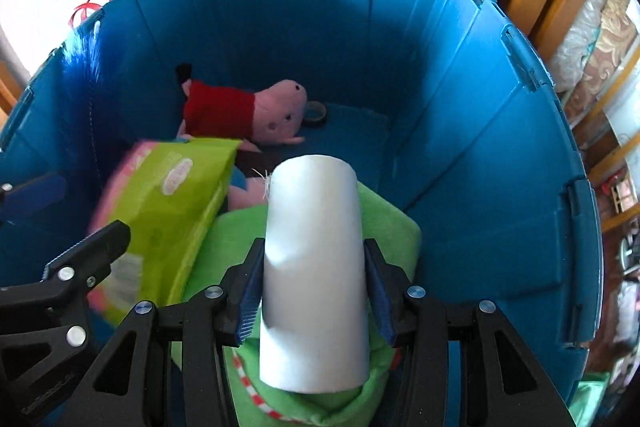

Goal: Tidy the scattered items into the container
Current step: 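Carry both items into the blue crate and open both tools to drop them, then move both tools back over the pile of items on the table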

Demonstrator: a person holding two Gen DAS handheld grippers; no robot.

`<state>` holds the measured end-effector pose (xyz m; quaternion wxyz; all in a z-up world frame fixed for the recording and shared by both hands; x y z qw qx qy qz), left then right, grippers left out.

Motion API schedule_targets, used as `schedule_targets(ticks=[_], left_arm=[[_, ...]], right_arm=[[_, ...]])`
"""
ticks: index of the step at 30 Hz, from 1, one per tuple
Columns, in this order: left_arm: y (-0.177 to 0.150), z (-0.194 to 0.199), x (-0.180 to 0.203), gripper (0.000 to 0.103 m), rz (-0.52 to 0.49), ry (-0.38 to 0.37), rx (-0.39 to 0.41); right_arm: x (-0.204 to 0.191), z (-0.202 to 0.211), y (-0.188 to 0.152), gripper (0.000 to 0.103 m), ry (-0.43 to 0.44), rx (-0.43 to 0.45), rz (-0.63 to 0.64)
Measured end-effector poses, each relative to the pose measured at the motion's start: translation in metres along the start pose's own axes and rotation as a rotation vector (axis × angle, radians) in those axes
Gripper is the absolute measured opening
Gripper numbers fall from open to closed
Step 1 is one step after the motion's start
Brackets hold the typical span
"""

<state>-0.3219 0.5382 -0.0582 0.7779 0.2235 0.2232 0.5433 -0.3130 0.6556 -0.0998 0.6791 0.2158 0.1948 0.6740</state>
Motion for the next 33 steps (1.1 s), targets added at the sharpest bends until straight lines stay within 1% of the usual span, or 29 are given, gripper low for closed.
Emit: schedule_targets(ticks=[1,2,3,4,5,7,11,13,16,20,21,25,29,30,33], left_arm=[[0.0,0.003,-0.002,0.073,0.006,0.002,0.01],[0.0,0.006,-0.004,0.073,0.01,0.003,0.019],[-0.001,0.01,-0.007,0.074,0.017,0.003,0.028],[0.0,0.012,-0.012,0.076,0.024,0.003,0.036],[0.001,0.015,-0.019,0.078,0.033,0.006,0.046],[0.001,0.023,-0.031,0.079,0.055,0.018,0.065],[0.006,0.046,-0.058,0.079,0.1,0.039,0.116],[0.007,0.062,-0.076,0.079,0.119,0.068,0.152],[0.006,0.087,-0.111,0.079,0.172,0.106,0.201],[-0.011,0.115,-0.177,0.081,0.253,0.202,0.241],[-0.018,0.121,-0.196,0.081,0.275,0.227,0.246],[-0.055,0.137,-0.27,0.081,0.372,0.31,0.237],[-0.101,0.142,-0.34,0.081,0.456,0.37,0.206],[-0.113,0.142,-0.356,0.081,0.469,0.379,0.197],[-0.145,0.142,-0.4,0.081,0.492,0.396,0.178]], right_arm=[[0.0,0.002,0.0,0.05,-0.009,0.005,0.007],[-0.001,0.003,0.001,0.058,-0.016,0.012,0.012],[0.0,0.006,0.002,0.063,-0.025,0.018,0.013],[-0.001,0.009,0.003,0.073,-0.035,0.026,0.018],[-0.002,0.012,0.004,0.08,-0.042,0.034,0.025],[-0.007,0.019,0.005,0.085,-0.045,0.047,0.036],[-0.022,0.031,0.016,0.086,-0.034,0.079,0.055],[-0.038,0.042,0.028,0.087,-0.018,0.111,0.08],[-0.068,0.064,0.046,0.092,0.005,0.175,0.12],[-0.13,0.085,0.069,0.092,0.068,0.234,0.191],[-0.152,0.088,0.074,0.092,0.099,0.239,0.21],[-0.228,0.093,0.083,0.092,0.165,0.247,0.276],[-0.311,0.094,0.077,0.092,0.228,0.241,0.365],[-0.336,0.094,0.073,0.092,0.249,0.237,0.39],[-0.393,0.093,0.061,0.092,0.288,0.225,0.427]])
Point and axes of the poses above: each gripper's, at about its wrist camera, not at the fingertips, and z roughly against the way its jaws point, x to its right, y to its top, the point moved 8 cm from there along -z, roughly the way its jaws point, and after that the axes turned 9 degrees about x, right-handed, at the moved point
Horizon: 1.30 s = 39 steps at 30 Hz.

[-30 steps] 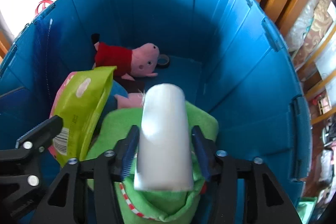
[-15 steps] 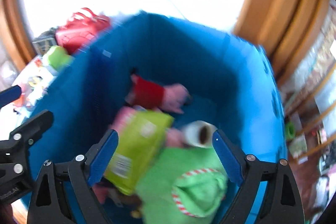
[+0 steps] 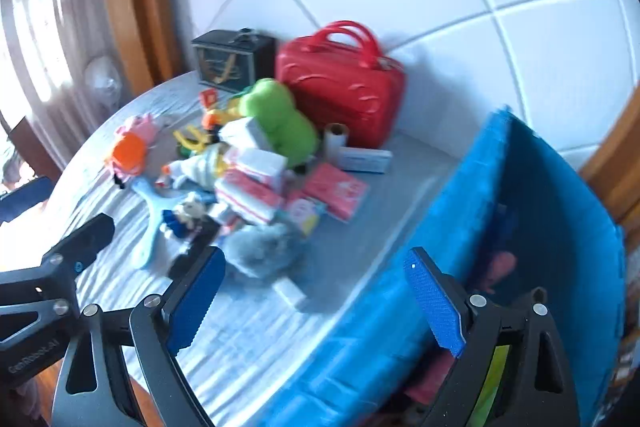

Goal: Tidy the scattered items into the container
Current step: 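Move both tools back over the pile of items on the table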

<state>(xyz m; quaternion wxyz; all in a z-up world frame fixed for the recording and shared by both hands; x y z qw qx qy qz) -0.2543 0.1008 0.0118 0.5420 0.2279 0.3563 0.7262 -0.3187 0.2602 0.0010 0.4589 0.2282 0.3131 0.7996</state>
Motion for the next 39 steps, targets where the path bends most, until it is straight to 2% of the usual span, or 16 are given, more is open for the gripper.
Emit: schedule_targets(ticks=[5,9,16,20,26,35,39], left_arm=[[-0.015,-0.021,-0.068,0.081,0.003,0.006,-0.021],[-0.028,-0.047,-0.105,0.081,-0.037,-0.017,-0.046],[-0.066,-0.105,-0.134,0.081,-0.09,-0.101,-0.126],[-0.09,-0.135,-0.127,0.081,-0.096,-0.159,-0.175],[-0.117,-0.174,-0.096,0.081,-0.121,-0.22,-0.216],[-0.145,-0.238,-0.067,0.081,-0.175,-0.202,-0.282],[-0.153,-0.263,-0.066,0.07,-0.18,-0.199,-0.336]], right_arm=[[-0.069,-0.034,0.008,0.092,0.041,-0.029,0.003],[-0.117,-0.066,0.005,0.092,0.048,-0.063,-0.023],[-0.159,-0.121,-0.028,0.092,0.032,-0.151,-0.106],[-0.161,-0.142,-0.054,0.093,0.002,-0.204,-0.154],[-0.136,-0.17,-0.091,0.094,-0.058,-0.264,-0.191],[-0.092,-0.214,-0.105,0.097,-0.042,-0.272,-0.291],[-0.084,-0.233,-0.107,0.094,-0.033,-0.289,-0.299]])
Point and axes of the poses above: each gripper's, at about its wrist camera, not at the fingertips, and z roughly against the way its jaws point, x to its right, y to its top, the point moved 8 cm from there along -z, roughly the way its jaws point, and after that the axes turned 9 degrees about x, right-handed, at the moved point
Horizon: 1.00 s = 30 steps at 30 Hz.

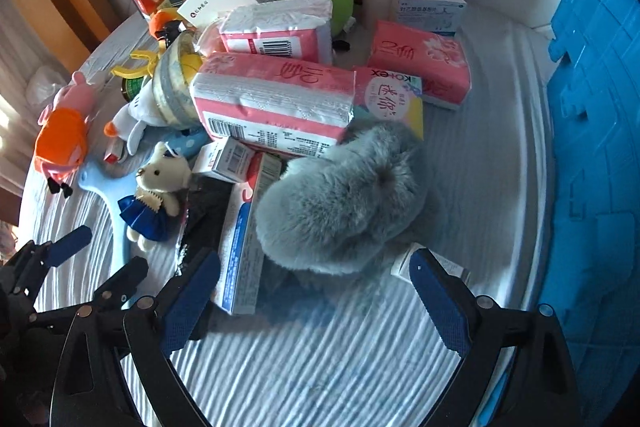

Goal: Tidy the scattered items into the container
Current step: 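Move both tools back over the pile of items on the table, then grasp the white teddy bear with the left tool while the right tool grasps the grey plush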

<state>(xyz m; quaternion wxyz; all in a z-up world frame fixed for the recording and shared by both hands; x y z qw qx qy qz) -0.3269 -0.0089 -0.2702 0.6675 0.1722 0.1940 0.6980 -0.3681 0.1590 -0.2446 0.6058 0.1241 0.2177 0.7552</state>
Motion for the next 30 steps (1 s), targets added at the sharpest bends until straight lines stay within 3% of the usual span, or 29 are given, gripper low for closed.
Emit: schedule_targets(ticks=[2,4,14,17,22,30], left_arm=[[0.004,-0.008,-0.005,0.07,-0.001,0.007,-0.006],[0.01,-0.014,-0.009,0.07,0.001,0.005,-0.007],[0.025,-0.055,-0.009,0.07,-0.091,-0.069,-0.065],[0.023,-0.065,-0.007,0.063,-0.113,-0.108,-0.092],[0.026,-0.076,-0.009,0.057,-0.133,-0.14,-0.104],[0.036,-0.081,-0.003,0.057,-0.158,-0.162,-0.095]], right_arm=[[0.002,-0.009,0.002,0.082,0.016,-0.018,-0.013],[0.004,-0.016,0.003,0.078,0.019,-0.031,-0.025],[0.015,-0.041,0.002,0.078,-0.002,-0.069,-0.14],[0.018,-0.046,0.002,0.076,-0.015,-0.073,-0.177],[0.017,-0.053,0.003,0.07,-0.023,-0.082,-0.22],[0.023,-0.073,0.009,0.072,-0.066,-0.097,-0.253]])
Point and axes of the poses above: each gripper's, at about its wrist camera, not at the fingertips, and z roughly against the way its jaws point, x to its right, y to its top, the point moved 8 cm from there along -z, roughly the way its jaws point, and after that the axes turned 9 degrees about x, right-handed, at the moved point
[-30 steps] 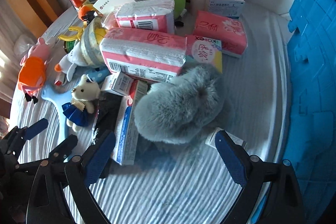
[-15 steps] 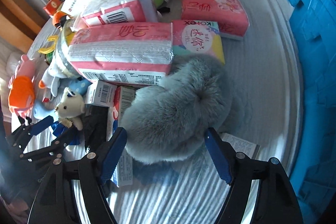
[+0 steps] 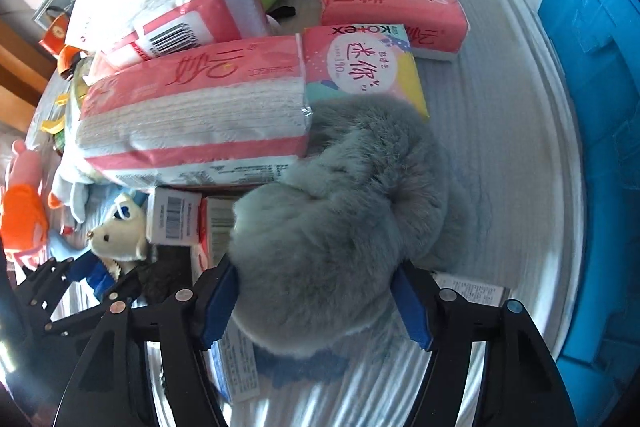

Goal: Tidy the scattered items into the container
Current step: 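Grasp the white teddy bear with the left tool while the right tool grasps the grey plush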

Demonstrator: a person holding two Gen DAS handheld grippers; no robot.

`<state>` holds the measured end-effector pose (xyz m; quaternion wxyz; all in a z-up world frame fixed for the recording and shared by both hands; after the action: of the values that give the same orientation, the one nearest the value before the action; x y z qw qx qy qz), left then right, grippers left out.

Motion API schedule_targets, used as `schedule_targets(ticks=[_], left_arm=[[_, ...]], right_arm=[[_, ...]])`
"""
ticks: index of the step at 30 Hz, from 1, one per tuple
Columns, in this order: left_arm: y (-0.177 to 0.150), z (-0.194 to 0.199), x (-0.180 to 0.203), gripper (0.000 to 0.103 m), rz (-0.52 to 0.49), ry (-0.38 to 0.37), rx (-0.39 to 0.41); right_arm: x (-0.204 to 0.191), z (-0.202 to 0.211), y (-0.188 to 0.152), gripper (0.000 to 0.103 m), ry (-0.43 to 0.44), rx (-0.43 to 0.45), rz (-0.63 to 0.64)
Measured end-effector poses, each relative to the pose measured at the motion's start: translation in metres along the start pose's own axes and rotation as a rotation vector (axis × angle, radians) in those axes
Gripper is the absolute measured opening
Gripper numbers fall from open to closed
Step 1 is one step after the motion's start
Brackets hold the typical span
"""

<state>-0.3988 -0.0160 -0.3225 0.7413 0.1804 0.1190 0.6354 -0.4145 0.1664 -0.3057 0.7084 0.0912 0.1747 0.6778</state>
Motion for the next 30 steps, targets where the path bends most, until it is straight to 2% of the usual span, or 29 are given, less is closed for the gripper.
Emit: schedule_targets(ticks=[7,9,11,14,23,30], left_arm=[[0.005,0.0,0.004,0.057,-0.037,0.014,0.01],[0.005,0.002,0.001,0.048,-0.038,0.026,0.017],[0.005,0.005,-0.002,0.041,-0.032,0.017,0.017],[0.006,0.008,-0.005,0.039,-0.019,0.02,0.015],[0.018,0.048,0.001,0.039,-0.027,0.03,0.085],[0.018,0.082,0.023,0.039,-0.052,-0.01,0.134]], right_arm=[[0.008,-0.017,0.006,0.072,0.001,-0.006,-0.026],[0.008,-0.021,0.006,0.071,0.004,-0.008,-0.022],[0.009,-0.024,0.006,0.06,-0.013,-0.006,-0.005],[0.009,-0.02,0.008,0.047,-0.018,0.009,0.008],[0.009,0.004,0.005,0.039,-0.047,0.06,0.041],[0.008,0.033,-0.008,0.038,-0.032,0.092,0.043]])
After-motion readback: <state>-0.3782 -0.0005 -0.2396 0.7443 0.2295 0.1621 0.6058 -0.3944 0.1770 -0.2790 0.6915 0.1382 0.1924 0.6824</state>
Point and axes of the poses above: each gripper's, at about its wrist camera, not at the fingertips, and z roughly against the way its jaws point, x to its right, y to its top, the point moved 8 cm from there along -z, roughly the way its jaws point, and after that the axes turned 9 degrees about x, right-handed, at the moved point
